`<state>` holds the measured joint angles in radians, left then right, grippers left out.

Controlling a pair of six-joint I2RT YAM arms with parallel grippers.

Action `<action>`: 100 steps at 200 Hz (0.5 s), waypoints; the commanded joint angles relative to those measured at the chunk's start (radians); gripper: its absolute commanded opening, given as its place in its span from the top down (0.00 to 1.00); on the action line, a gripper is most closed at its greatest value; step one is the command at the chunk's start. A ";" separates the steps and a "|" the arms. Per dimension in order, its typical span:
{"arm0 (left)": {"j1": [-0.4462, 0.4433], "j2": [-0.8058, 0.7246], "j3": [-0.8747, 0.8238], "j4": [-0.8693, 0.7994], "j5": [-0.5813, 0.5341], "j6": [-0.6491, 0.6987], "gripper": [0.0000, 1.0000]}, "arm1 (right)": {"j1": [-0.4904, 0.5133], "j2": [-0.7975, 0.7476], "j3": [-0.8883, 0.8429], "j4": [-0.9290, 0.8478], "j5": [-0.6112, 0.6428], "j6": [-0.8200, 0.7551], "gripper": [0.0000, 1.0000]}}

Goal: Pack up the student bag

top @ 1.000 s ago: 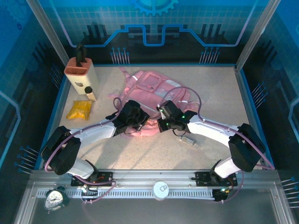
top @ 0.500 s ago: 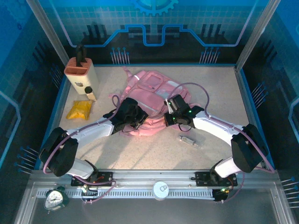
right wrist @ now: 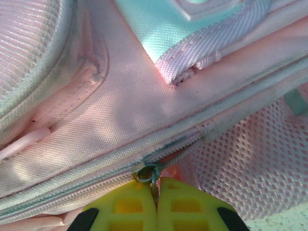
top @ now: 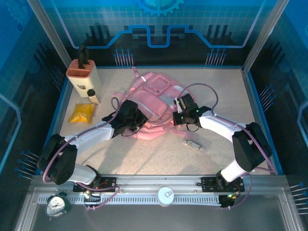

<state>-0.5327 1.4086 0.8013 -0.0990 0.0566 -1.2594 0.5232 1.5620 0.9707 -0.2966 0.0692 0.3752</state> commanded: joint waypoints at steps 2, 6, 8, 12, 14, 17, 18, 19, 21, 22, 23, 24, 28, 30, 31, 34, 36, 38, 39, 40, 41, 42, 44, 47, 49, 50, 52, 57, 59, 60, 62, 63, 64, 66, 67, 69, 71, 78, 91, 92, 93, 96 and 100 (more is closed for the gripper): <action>0.032 -0.019 0.009 -0.082 -0.082 0.048 1.00 | -0.029 0.005 0.017 0.006 -0.011 -0.016 1.00; 0.033 -0.017 0.014 -0.090 -0.085 0.051 1.00 | -0.028 0.004 0.017 0.006 -0.012 -0.014 1.00; 0.033 -0.017 0.016 -0.092 -0.086 0.054 1.00 | -0.027 0.003 0.017 0.007 -0.011 -0.013 1.00; 0.033 -0.019 0.020 -0.106 -0.089 0.060 1.00 | -0.027 0.003 0.017 0.006 -0.008 -0.013 1.00; 0.033 -0.020 0.022 -0.111 -0.093 0.062 1.00 | -0.027 0.003 0.016 0.007 -0.007 -0.014 1.00; 0.033 -0.021 0.025 -0.120 -0.096 0.063 1.00 | -0.027 0.001 0.016 0.006 -0.002 -0.013 1.00; 0.033 -0.022 0.026 -0.123 -0.097 0.063 1.00 | -0.026 0.001 0.016 0.005 -0.001 -0.013 1.00; 0.033 -0.023 0.026 -0.127 -0.099 0.064 1.00 | -0.026 0.001 0.016 0.004 0.002 -0.013 1.00; 0.033 -0.024 0.026 -0.130 -0.101 0.065 1.00 | -0.028 0.002 0.015 0.002 0.008 -0.012 1.00; 0.033 -0.025 0.027 -0.132 -0.102 0.066 1.00 | -0.029 0.002 0.015 0.000 0.012 -0.012 1.00; 0.033 -0.027 0.027 -0.134 -0.104 0.066 1.00 | -0.028 0.001 0.016 -0.001 0.015 -0.012 1.00; 0.033 -0.028 0.026 -0.136 -0.105 0.067 1.00 | -0.028 0.001 0.016 -0.002 0.019 -0.012 1.00; 0.034 -0.032 0.024 -0.137 -0.109 0.069 1.00 | -0.031 0.003 0.017 -0.006 0.030 -0.010 1.00; 0.035 -0.034 0.024 -0.137 -0.111 0.072 1.00 | -0.033 0.005 0.017 -0.007 0.035 -0.010 1.00; 0.036 -0.036 0.023 -0.137 -0.112 0.074 1.00 | -0.034 0.005 0.017 -0.008 0.036 -0.009 1.00; 0.037 -0.039 0.021 -0.138 -0.116 0.074 1.00 | -0.039 0.009 0.019 -0.011 0.038 -0.011 1.00; 0.038 -0.041 0.019 -0.139 -0.117 0.076 1.00 | -0.042 0.012 0.021 -0.011 0.039 -0.010 1.00; 0.039 -0.042 0.018 -0.141 -0.119 0.077 1.00 | -0.046 0.015 0.022 -0.013 0.039 -0.011 1.00; 0.039 -0.042 0.018 -0.142 -0.120 0.077 1.00 | -0.048 0.017 0.024 -0.014 0.038 -0.010 1.00; 0.041 -0.043 0.018 -0.144 -0.120 0.077 1.00 | -0.050 0.019 0.024 -0.015 0.037 -0.010 1.00; 0.041 -0.044 0.018 -0.144 -0.120 0.079 1.00 | -0.052 0.021 0.025 -0.015 0.037 -0.010 1.00; 0.043 -0.044 0.018 -0.145 -0.120 0.080 1.00 | -0.054 0.023 0.026 -0.016 0.037 -0.011 1.00; 0.046 -0.044 0.018 -0.148 -0.120 0.080 1.00 | -0.058 0.026 0.029 -0.019 0.036 -0.011 1.00; 0.050 -0.044 0.018 -0.151 -0.117 0.083 1.00 | -0.062 0.032 0.032 -0.023 0.036 -0.010 1.00; 0.054 -0.045 0.018 -0.154 -0.114 0.086 1.00 | -0.066 0.035 0.036 -0.025 0.036 -0.010 1.00; 0.055 -0.046 0.018 -0.156 -0.114 0.087 1.00 | -0.066 0.036 0.037 -0.027 0.036 -0.010 1.00; 0.058 -0.046 0.018 -0.158 -0.112 0.088 1.00 | -0.068 0.041 0.040 -0.030 0.038 -0.010 1.00; 0.065 -0.047 0.017 -0.164 -0.112 0.092 1.00 | -0.072 0.049 0.048 -0.035 0.041 -0.012 1.00; 0.067 -0.048 0.015 -0.168 -0.112 0.092 1.00 | -0.073 0.050 0.051 -0.037 0.042 -0.012 1.00; 0.068 -0.049 0.016 -0.169 -0.112 0.092 1.00 | -0.073 0.052 0.052 -0.038 0.043 -0.012 1.00; 0.070 -0.050 0.015 -0.170 -0.110 0.093 1.00 | -0.074 0.054 0.055 -0.041 0.043 -0.014 1.00; 0.071 -0.051 0.012 -0.171 -0.110 0.093 1.00 | -0.074 0.054 0.055 -0.042 0.044 -0.013 1.00; 0.073 -0.052 0.011 -0.171 -0.109 0.093 1.00 | -0.075 0.055 0.057 -0.043 0.044 -0.013 1.00; 0.075 -0.053 0.009 -0.170 -0.108 0.092 1.00 | -0.076 0.056 0.059 -0.046 0.044 -0.014 1.00; 0.075 -0.055 0.007 -0.170 -0.108 0.092 1.00 | -0.076 0.056 0.059 -0.047 0.044 -0.013 1.00; 0.076 -0.057 0.004 -0.169 -0.108 0.093 1.00 | -0.076 0.056 0.062 -0.049 0.046 -0.014 1.00; 0.078 -0.059 0.002 -0.166 -0.106 0.094 1.00 | -0.075 0.056 0.063 -0.051 0.046 -0.014 1.00; 0.081 -0.068 -0.006 -0.159 -0.104 0.097 1.00 | -0.074 0.050 0.061 -0.052 0.045 -0.014 1.00; 0.083 -0.083 -0.004 -0.169 -0.110 0.108 1.00 | -0.075 0.033 0.053 -0.051 0.028 -0.009 1.00; 0.083 -0.085 -0.004 -0.169 -0.110 0.110 1.00 | -0.074 0.030 0.052 -0.051 0.024 -0.008 1.00; 0.083 -0.086 -0.004 -0.169 -0.111 0.111 1.00 | -0.074 0.028 0.051 -0.050 0.021 -0.008 1.00; 0.083 -0.088 -0.003 -0.171 -0.112 0.116 1.00 | -0.075 0.023 0.048 -0.047 0.016 -0.007 1.00; 0.083 -0.091 -0.001 -0.173 -0.113 0.121 1.00 | -0.072 0.015 0.043 -0.042 0.012 -0.006 1.00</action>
<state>-0.4908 1.3746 0.8089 -0.1646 0.0498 -1.1946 0.4858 1.6108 1.0039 -0.3050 0.0189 0.3653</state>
